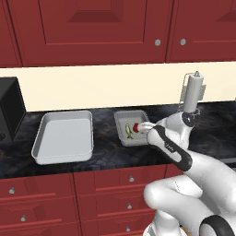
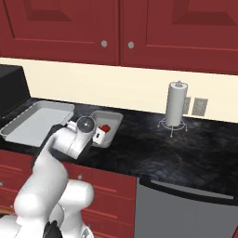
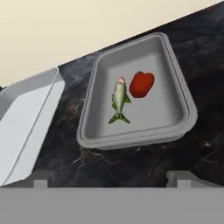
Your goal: Place one bell pepper and one fish in each tupperware on the nearby counter, to pack two identical lunches.
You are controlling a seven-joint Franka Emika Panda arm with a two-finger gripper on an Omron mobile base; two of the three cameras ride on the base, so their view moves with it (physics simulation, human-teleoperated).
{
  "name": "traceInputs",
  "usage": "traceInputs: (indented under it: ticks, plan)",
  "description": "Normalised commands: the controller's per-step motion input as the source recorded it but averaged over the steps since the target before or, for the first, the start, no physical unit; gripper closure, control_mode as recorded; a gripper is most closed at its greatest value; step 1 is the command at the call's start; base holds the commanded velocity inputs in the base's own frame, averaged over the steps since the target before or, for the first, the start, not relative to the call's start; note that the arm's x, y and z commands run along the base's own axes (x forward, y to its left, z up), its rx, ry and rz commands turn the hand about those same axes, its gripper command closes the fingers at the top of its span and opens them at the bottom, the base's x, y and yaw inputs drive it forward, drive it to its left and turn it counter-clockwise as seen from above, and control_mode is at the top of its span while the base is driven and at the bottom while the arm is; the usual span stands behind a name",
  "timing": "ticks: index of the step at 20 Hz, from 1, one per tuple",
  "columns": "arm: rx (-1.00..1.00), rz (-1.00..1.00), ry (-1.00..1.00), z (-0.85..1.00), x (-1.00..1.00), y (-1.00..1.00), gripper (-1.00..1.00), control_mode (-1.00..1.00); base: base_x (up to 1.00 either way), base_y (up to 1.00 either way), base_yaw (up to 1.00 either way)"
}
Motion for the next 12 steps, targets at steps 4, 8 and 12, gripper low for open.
traceInputs:
  ticks: [4,8,12]
  plan:
    - [-0.09,0.42,0.0,0.87,-1.0,0.0,-1.0,-1.0,0.0,0.0,0.0]
    - [-0.18,0.28,0.0,0.8,-1.0,0.08,-1.0,-1.0,0.0,0.0,0.0]
    - [-0.24,0.04,-0.01,0.96,-0.84,0.07,-1.0,-1.0,0.0,0.0,0.0]
